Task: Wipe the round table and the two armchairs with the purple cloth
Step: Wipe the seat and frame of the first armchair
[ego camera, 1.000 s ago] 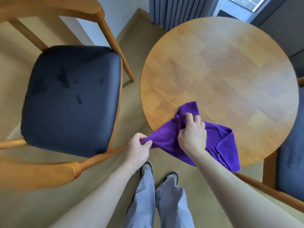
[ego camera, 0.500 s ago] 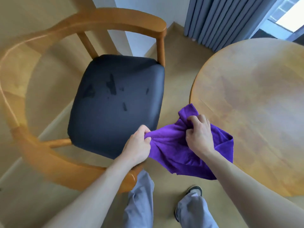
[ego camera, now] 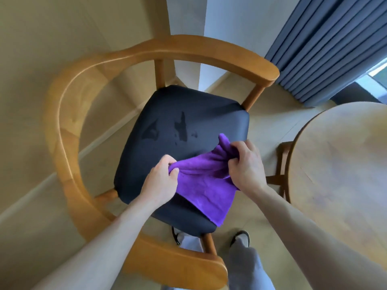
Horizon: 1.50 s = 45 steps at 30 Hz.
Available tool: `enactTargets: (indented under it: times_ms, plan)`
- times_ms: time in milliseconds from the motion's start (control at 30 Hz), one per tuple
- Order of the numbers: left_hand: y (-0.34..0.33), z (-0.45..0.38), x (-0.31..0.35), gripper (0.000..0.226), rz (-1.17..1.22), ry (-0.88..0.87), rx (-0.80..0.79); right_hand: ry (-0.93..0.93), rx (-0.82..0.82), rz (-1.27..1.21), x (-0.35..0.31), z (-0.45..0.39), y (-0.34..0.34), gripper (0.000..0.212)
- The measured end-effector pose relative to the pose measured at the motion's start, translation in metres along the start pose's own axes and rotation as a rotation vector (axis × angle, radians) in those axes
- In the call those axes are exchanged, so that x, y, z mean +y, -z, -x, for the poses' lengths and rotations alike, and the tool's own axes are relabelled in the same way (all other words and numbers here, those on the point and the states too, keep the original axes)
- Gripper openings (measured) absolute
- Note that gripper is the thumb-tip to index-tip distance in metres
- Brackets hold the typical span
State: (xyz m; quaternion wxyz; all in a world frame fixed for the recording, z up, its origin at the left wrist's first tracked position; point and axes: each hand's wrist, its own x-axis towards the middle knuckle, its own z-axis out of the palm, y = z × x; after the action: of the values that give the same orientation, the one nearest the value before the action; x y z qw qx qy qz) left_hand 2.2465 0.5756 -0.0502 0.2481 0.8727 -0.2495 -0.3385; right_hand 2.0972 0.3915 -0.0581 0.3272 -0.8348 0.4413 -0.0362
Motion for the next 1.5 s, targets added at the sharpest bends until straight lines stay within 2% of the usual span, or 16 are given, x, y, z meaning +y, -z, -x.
enactTargets:
  times_ms: [100,167,233,400,500,633,733,833,967,1000,1067,1133,1167,1367,1500]
  plan:
    - [0.016,-0.023,-0.008,0.008,0.036,-0.012,0.111,0.088,0.051,-0.051,-0.021,-0.03,-0.012,0.046]
    - [0.022,-0.035,-0.011,0.026,0.076,0.032,0.127,0.12,0.027,-0.058,-0.028,-0.046,-0.023,0.051]
    - [0.021,-0.036,-0.012,0.036,0.038,0.075,0.083,0.126,-0.093,0.006,-0.027,-0.055,-0.037,0.054]
    - [-0.011,0.02,0.0,0.015,-0.071,0.046,-0.124,0.073,-0.445,0.204,0.003,-0.04,-0.058,0.056]
    - [-0.039,0.058,0.013,0.022,-0.093,0.054,-0.184,0.049,-0.562,0.312,0.027,-0.027,-0.062,0.063]
    - [-0.068,0.085,0.03,0.046,-0.19,0.003,-0.132,0.126,-0.62,0.478,0.054,-0.021,-0.071,0.075]
    - [-0.074,0.105,0.04,0.048,-0.172,-0.004,-0.123,0.17,-0.671,0.565,0.066,-0.016,-0.08,0.093]
    - [-0.084,0.14,0.05,0.058,-0.264,-0.109,-0.243,0.203,-0.703,0.619,0.068,-0.009,-0.083,0.105]
    - [-0.097,0.169,0.036,0.075,-0.443,-0.149,-0.39,0.224,-0.678,0.617,0.062,-0.004,-0.087,0.101]
    - [-0.099,0.172,0.033,0.071,-0.514,-0.193,-0.393,0.229,-0.685,0.613,0.061,-0.001,-0.089,0.1]
    - [-0.1,0.174,0.03,0.045,-0.59,-0.246,-0.361,0.237,-0.688,0.616,0.06,0.008,-0.093,0.099]
    - [-0.1,0.173,0.031,0.02,-0.571,-0.269,-0.345,0.25,-0.668,0.638,0.06,0.02,-0.097,0.096]
    - [-0.099,0.174,0.031,0.016,-0.557,-0.278,-0.343,0.259,-0.655,0.653,0.059,0.026,-0.099,0.095]
    - [-0.098,0.179,0.014,0.018,-0.577,-0.412,-0.193,0.236,-0.532,0.668,0.056,0.053,-0.114,0.089]
    - [-0.085,0.195,-0.018,0.016,-0.625,-0.447,-0.166,0.205,-0.468,0.596,0.042,0.078,-0.134,0.081]
